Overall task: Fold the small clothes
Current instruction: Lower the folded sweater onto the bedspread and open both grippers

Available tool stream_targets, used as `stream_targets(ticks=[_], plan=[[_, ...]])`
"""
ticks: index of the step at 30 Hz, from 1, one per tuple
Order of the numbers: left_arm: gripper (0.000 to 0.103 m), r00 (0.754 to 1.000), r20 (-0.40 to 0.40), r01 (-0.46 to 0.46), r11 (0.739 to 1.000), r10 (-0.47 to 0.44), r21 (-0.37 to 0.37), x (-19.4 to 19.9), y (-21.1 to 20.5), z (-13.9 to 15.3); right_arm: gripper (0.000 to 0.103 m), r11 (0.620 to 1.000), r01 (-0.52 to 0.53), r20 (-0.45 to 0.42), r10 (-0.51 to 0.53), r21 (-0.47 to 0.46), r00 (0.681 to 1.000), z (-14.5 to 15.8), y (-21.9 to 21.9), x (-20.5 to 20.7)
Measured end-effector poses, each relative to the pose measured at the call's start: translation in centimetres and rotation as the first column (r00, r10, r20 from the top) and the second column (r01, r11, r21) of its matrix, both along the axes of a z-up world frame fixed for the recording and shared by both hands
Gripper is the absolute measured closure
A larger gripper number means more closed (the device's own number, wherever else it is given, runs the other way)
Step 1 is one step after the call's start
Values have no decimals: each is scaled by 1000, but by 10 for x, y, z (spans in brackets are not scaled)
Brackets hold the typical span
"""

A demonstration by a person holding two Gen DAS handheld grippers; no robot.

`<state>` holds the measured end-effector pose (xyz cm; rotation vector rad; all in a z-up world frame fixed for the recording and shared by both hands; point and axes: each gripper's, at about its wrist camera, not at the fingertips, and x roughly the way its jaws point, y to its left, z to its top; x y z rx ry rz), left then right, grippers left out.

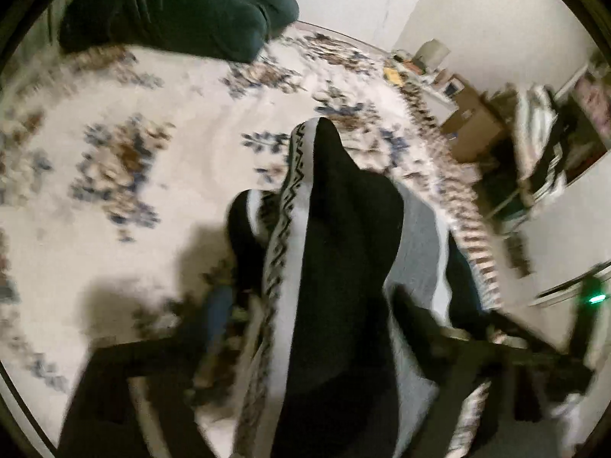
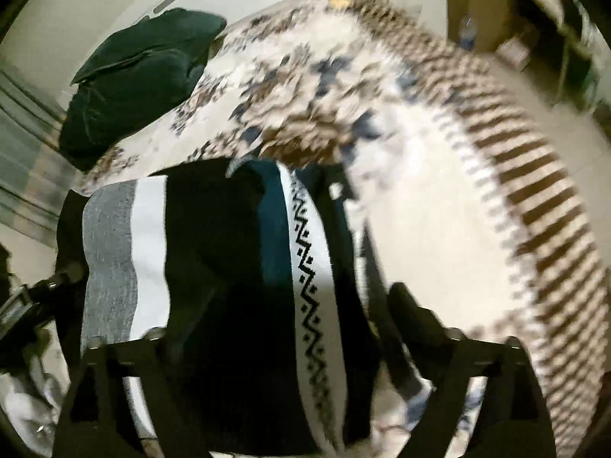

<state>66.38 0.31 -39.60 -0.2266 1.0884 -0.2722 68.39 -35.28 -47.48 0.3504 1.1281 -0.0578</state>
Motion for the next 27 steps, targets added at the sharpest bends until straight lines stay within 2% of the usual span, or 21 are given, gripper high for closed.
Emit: stream_targets(ticks=[4, 8, 10, 14, 23, 27], plan=[[3, 999, 37, -21, 993, 17, 119, -33, -9, 13, 0, 986, 12, 41, -5, -164, 999, 33, 16, -33], [3, 998, 61, -38, 979, 26, 202, -66, -19, 22, 0, 967, 15, 70, 3, -256, 998, 60, 34, -68], [3, 997, 72, -40, 973, 24, 226, -82, -22, 29, 0, 963, 17, 79, 5, -268, 997, 73, 40, -85], [3, 996, 81, -44, 973, 26, 228, -113, -28, 49, 0, 964, 30, 98, -4, -266, 995, 99, 49, -117], [3, 976, 210, -103, 965, 52, 242, -201, -36, 145, 0, 952, 17, 177, 39, -306, 983, 184, 61, -206], [3, 964, 259, -128, 961, 62, 245, -245, -39, 187, 0, 947, 10, 226, 66, -320, 972, 232, 63, -256]])
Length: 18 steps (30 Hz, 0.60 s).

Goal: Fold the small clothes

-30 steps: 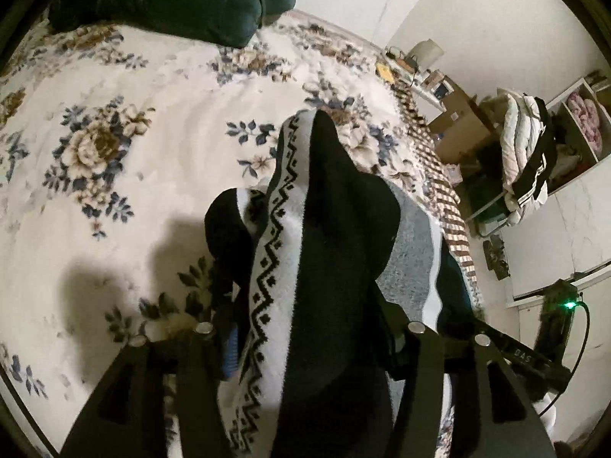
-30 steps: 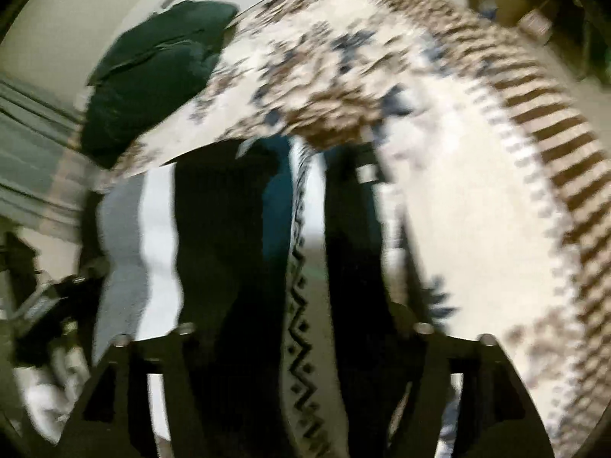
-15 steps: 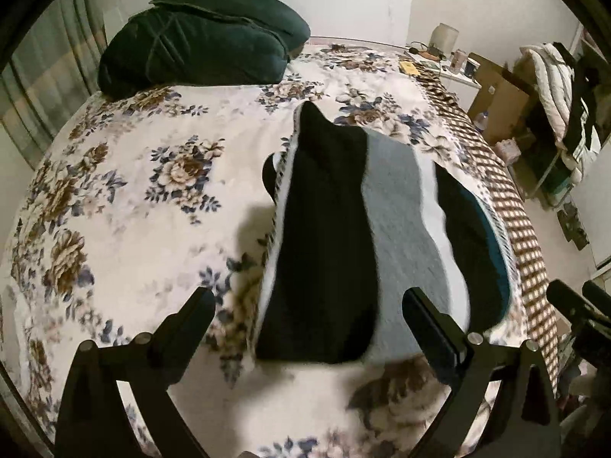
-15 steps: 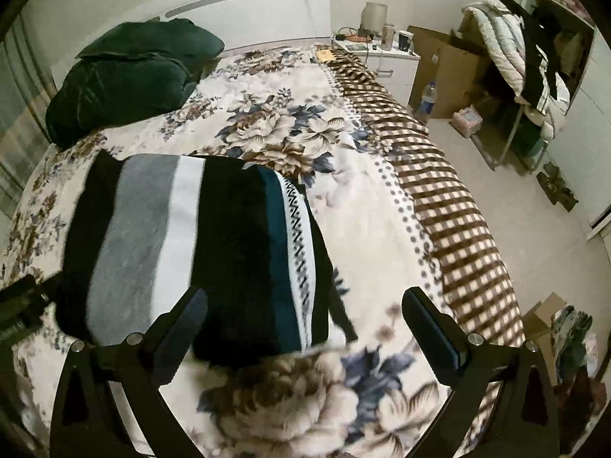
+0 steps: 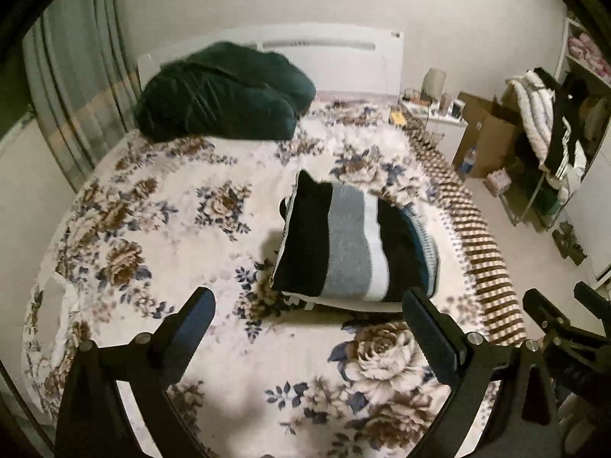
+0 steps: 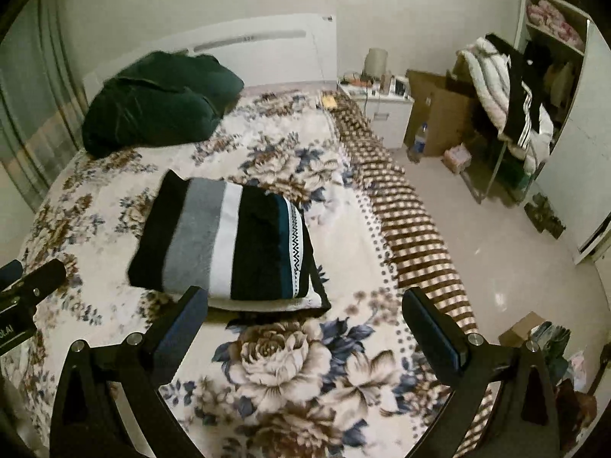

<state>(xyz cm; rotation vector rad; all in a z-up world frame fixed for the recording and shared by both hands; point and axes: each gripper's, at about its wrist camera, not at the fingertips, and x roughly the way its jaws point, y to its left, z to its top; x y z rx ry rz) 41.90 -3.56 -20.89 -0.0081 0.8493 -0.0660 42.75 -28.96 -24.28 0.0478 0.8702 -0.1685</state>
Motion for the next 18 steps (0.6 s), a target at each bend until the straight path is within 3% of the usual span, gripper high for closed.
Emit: stream_targets(ticks=[4, 10, 18], plan=[[3, 999, 46, -7, 1000, 6, 22, -48, -8, 39, 0, 1000, -17, 60, 18, -11, 998, 49, 5, -53], [3, 996, 93, -7, 999, 3, 37, -108, -17, 76, 0, 999, -28, 143, 31, -23, 989, 120, 7, -132], [3, 986, 162, -43, 997, 33, 58, -175, -29, 114, 0, 995, -71, 212, 84, -65, 974, 186, 7, -226]])
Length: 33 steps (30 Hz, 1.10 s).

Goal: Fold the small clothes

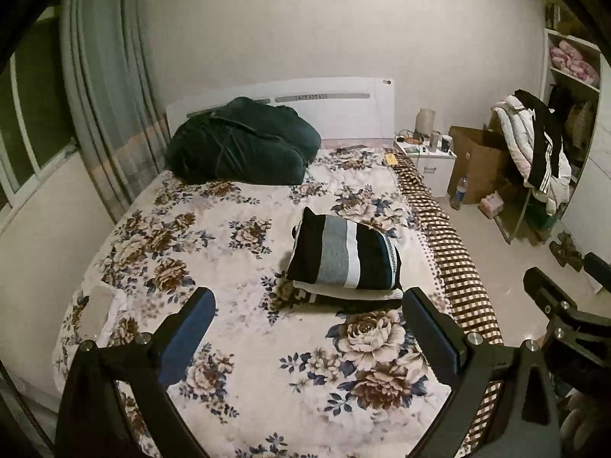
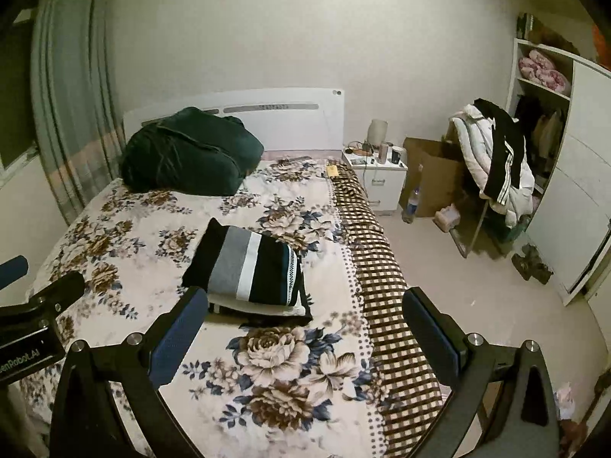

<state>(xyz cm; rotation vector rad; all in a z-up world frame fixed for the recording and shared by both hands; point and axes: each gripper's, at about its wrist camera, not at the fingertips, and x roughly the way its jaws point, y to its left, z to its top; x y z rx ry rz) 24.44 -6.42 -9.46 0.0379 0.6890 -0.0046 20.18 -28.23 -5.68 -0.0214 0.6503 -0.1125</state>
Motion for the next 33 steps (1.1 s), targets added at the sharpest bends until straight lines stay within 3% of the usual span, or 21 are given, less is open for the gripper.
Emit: stream_targets(ticks=[12, 33], plan=[[0, 999, 23, -30, 1000, 30, -7, -51, 2, 21, 0, 999, -16, -9, 17, 30, 1000, 46, -5, -73], [0, 999, 37, -25, 1000, 25, 1, -69, 9, 22, 0, 1000, -5, 11, 4, 21, 1000, 68, -1, -83]])
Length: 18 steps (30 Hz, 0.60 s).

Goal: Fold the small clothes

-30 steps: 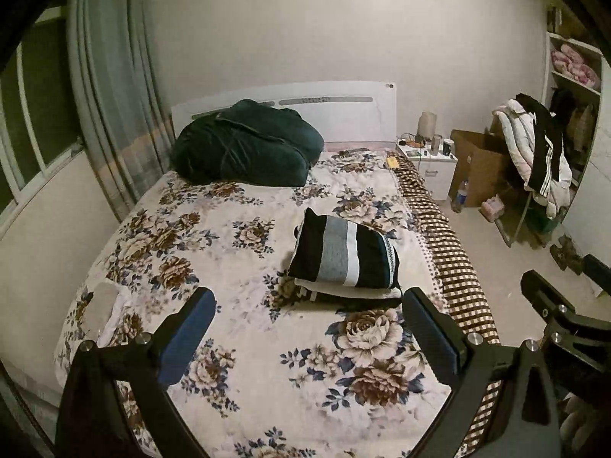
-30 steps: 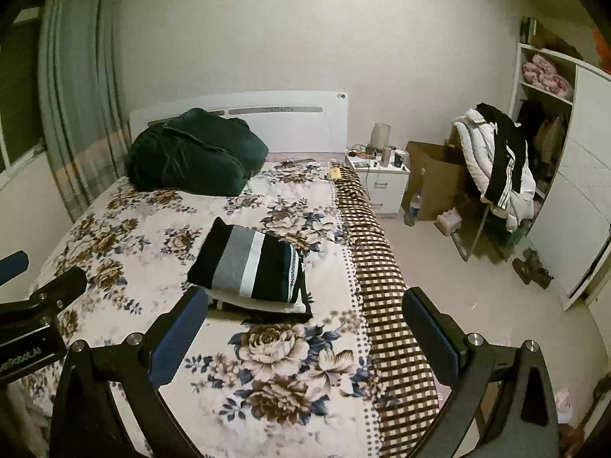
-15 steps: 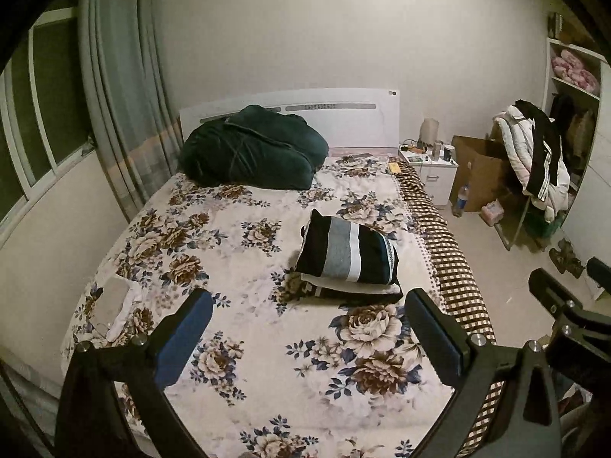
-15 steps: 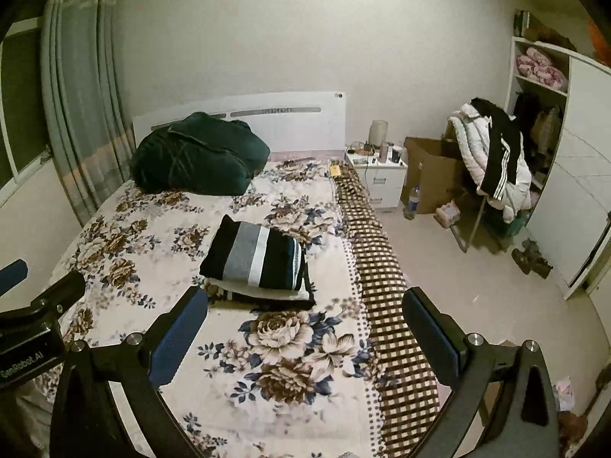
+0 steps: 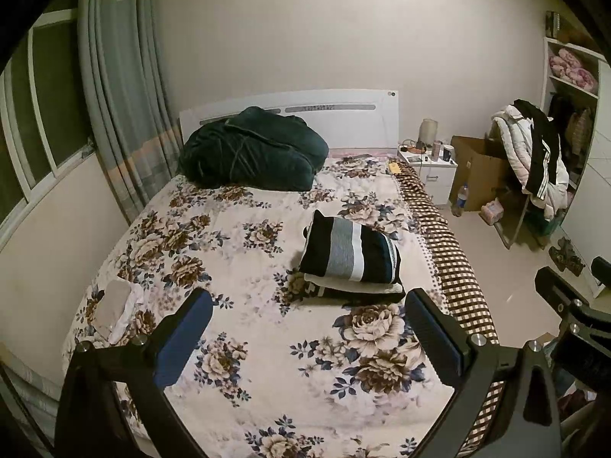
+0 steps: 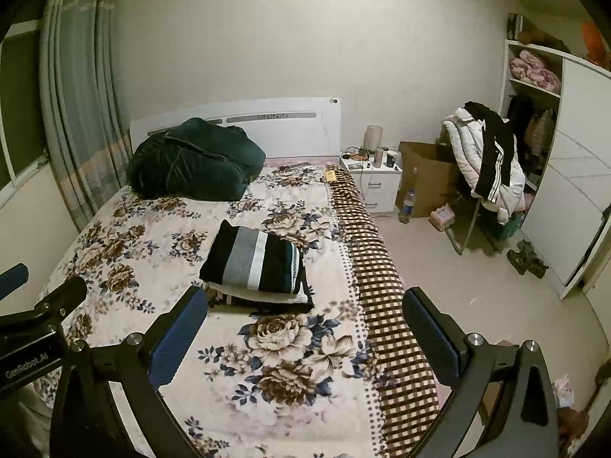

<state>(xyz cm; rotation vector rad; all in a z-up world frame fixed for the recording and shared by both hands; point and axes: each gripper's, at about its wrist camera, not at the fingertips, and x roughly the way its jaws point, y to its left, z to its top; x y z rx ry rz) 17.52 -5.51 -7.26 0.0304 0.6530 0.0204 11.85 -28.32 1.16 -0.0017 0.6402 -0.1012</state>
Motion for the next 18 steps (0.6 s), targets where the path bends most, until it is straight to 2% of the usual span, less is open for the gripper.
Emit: stream_targets(ticks=[18], plan=[[0, 1000, 6, 4, 1000, -4, -2, -2, 7, 5, 0, 1000, 5, 0, -5, 6, 1000, -1, 8, -13]])
